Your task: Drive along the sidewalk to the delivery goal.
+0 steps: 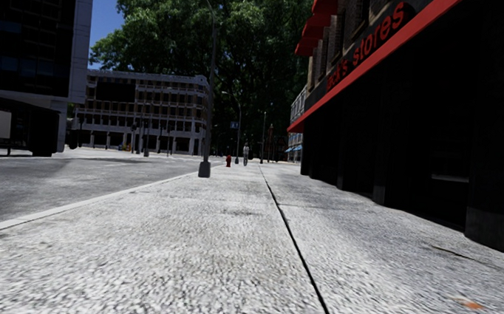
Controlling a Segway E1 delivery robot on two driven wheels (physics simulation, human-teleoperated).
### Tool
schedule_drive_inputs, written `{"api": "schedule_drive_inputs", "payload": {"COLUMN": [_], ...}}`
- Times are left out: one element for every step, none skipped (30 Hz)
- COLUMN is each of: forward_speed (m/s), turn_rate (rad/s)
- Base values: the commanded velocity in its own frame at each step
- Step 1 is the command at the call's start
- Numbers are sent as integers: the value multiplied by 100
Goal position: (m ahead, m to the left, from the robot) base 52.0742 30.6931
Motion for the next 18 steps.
{"api": "schedule_drive_inputs", "payload": {"forward_speed": [200,200,200,200,200,200,200,200,200,200,200,200,200,200,200,200,200,200], "turn_rate": [0,0,0,0,0,0,0,0,0,0,0,0,0,0,0,0,0,0]}}
